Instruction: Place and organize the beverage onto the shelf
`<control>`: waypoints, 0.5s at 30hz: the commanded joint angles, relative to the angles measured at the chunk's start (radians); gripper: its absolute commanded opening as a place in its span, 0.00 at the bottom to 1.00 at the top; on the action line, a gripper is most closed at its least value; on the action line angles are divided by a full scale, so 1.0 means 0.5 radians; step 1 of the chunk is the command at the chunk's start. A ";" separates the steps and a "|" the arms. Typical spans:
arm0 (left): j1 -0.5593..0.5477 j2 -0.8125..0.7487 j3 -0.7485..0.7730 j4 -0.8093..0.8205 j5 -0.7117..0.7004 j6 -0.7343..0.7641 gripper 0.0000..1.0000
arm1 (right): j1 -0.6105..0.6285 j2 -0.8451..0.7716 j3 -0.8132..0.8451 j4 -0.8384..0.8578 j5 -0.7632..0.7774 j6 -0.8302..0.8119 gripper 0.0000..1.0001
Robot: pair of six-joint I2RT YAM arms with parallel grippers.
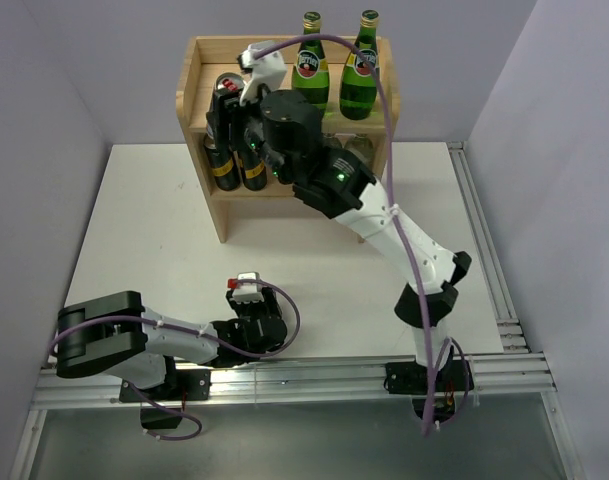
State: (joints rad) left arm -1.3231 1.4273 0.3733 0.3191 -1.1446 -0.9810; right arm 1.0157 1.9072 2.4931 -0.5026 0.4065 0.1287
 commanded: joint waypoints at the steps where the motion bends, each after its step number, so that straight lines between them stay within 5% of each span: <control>1: 0.005 0.063 -0.035 0.074 0.068 -0.066 0.42 | -0.059 0.069 0.143 0.131 0.018 -0.125 0.00; 15: 0.005 0.195 0.002 0.147 0.123 -0.066 0.38 | -0.068 0.036 0.070 0.309 0.423 -0.521 0.00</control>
State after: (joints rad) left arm -1.3224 1.4864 0.3756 0.4118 -1.1790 -0.9855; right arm 0.9962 1.9808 2.5183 -0.4446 0.5426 -0.0624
